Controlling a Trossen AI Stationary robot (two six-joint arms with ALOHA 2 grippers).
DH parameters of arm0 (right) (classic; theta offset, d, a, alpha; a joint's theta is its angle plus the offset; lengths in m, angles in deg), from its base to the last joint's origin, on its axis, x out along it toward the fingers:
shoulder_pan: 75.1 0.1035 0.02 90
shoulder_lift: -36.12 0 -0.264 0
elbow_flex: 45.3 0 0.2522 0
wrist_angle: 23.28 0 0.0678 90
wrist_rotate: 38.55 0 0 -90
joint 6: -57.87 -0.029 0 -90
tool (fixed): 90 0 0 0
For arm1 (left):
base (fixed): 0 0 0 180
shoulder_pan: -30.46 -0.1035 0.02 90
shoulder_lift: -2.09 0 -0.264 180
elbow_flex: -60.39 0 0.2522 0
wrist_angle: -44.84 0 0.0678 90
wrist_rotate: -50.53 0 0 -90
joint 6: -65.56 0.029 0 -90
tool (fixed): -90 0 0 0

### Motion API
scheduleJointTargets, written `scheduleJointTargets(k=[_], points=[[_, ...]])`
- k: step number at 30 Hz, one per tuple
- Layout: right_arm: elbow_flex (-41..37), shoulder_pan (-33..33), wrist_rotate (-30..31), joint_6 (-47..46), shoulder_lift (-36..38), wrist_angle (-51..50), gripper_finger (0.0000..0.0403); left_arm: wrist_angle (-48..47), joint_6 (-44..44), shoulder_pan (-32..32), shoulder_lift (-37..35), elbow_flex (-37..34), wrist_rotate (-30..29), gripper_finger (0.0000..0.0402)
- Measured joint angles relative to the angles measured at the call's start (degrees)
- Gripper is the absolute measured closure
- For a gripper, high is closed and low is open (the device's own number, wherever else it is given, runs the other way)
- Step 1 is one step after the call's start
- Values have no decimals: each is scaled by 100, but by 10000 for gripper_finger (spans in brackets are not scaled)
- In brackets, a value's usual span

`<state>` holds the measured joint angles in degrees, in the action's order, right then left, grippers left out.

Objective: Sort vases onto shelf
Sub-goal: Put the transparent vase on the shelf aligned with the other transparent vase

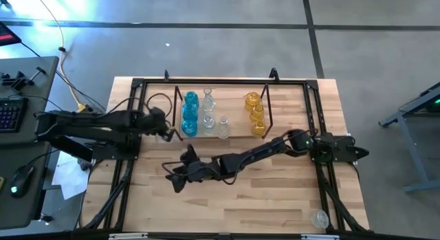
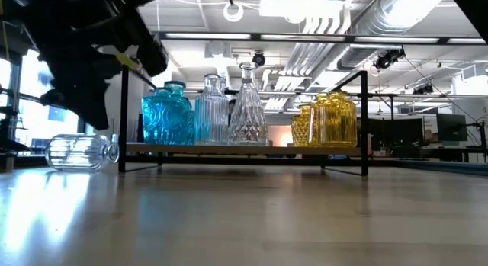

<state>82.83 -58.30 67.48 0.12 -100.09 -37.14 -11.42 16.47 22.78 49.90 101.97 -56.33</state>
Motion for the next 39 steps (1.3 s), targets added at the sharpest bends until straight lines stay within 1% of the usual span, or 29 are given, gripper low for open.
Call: scheduleJointTargets(k=[4, 7, 10, 13, 17, 25, 28, 31, 33, 34, 36, 39], points=[[0, 46, 91, 104, 132, -360, 187, 44, 397, -349, 376, 27, -17, 351], [0, 191, 369, 58, 204, -701, 187, 89, 520, -515, 482, 37, 80, 351], [0, 302, 634, -54, 208, -819, 187, 77, 509, -548, 525, 31, 182, 351], [0, 306, 829, -246, 212, -1002, 187, -32, 436, -516, 499, 35, 459, 351], [0, 274, 1055, -302, 212, -1143, 187, -322, 362, -372, 501, 35, 574, 351], [-69, 104, 1051, -500, 212, -1368, 187, -394, 115, 1, 389, 35, 733, 351], [-558, -23, 949, -682, 214, -560, 187, -445, 113, 38, 285, 35, 716, 351], [-1288, -95, 900, -1108, 133, 1289, 187, -658, 117, 14, 170, 35, 690, 351], [-1723, -116, 1127, -1403, 50, 2252, 187, -956, 119, 14, 55, 35, 685, 351], [-1864, -116, 1219, -1537, 3, 2572, 187, -1110, 117, 14, 6, 35, 687, 351], [-2052, -105, 1377, -1756, -47, 2889, 187, -1462, 61, 15, -138, 35, 688, 351], [-2008, -103, 1334, -1928, -75, 2955, 187, -1474, -117, 27, -407, 39, 761, 351]])
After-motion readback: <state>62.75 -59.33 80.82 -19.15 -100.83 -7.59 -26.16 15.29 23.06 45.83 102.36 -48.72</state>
